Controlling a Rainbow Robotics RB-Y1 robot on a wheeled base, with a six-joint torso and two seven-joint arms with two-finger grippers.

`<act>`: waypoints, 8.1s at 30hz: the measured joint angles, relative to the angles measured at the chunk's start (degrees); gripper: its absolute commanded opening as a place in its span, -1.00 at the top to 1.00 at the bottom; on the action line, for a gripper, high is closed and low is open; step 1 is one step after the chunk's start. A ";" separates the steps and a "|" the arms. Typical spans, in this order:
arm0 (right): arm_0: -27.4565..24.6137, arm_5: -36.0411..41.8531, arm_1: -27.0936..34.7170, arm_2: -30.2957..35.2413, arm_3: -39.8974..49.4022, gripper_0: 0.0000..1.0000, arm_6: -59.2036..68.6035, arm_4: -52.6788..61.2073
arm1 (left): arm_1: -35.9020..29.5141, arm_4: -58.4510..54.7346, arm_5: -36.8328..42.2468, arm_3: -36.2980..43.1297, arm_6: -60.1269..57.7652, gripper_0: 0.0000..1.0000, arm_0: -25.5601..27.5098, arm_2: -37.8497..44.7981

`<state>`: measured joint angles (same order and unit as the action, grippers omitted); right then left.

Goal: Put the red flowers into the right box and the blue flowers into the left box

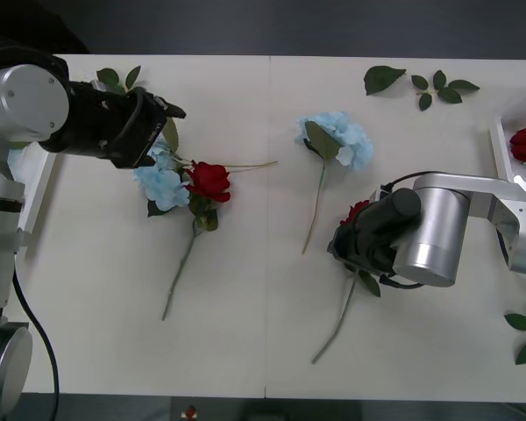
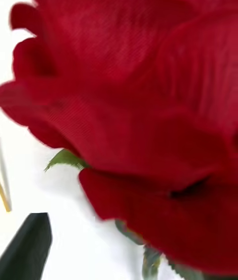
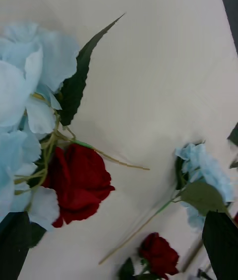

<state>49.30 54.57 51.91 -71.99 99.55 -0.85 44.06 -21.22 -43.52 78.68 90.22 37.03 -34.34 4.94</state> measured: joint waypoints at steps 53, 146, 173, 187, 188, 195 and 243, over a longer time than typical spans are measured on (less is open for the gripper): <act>-0.79 18.77 14.05 40.03 -28.13 1.00 -79.24 16.32 | 0.01 8.07 -29.08 -31.55 -14.20 -1.00 -7.93 -13.08; 11.25 3.55 -9.50 12.47 -12.97 -1.00 -17.18 8.97 | -2.18 4.23 -3.50 -15.15 8.77 -1.00 -1.87 6.39; 11.25 -0.32 -19.30 12.53 -38.01 -0.97 -38.51 9.10 | -2.19 20.87 -4.90 -22.79 -26.14 -1.00 -10.09 6.57; 11.25 -1.28 -21.43 12.54 -40.95 -0.23 -39.75 9.01 | -2.14 24.08 4.17 -24.94 -28.59 -1.00 -12.88 13.09; 11.25 -1.28 -21.43 12.54 -41.08 -0.21 -39.76 8.99 | -2.08 24.07 4.44 -24.95 -29.48 -1.00 -13.31 13.09; 11.26 -2.69 -21.46 12.54 -42.03 0.24 -40.23 8.92 | 0.63 24.73 4.46 -24.95 -34.03 -1.00 -14.64 11.90; 3.19 2.98 -4.58 45.12 -29.93 1.00 -116.52 59.19 | 7.52 45.60 -12.05 -38.36 -36.54 -1.00 -14.63 11.89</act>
<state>52.49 57.56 47.33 -26.87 69.62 -117.37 103.25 -13.70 2.08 66.63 51.86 0.49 -48.97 16.84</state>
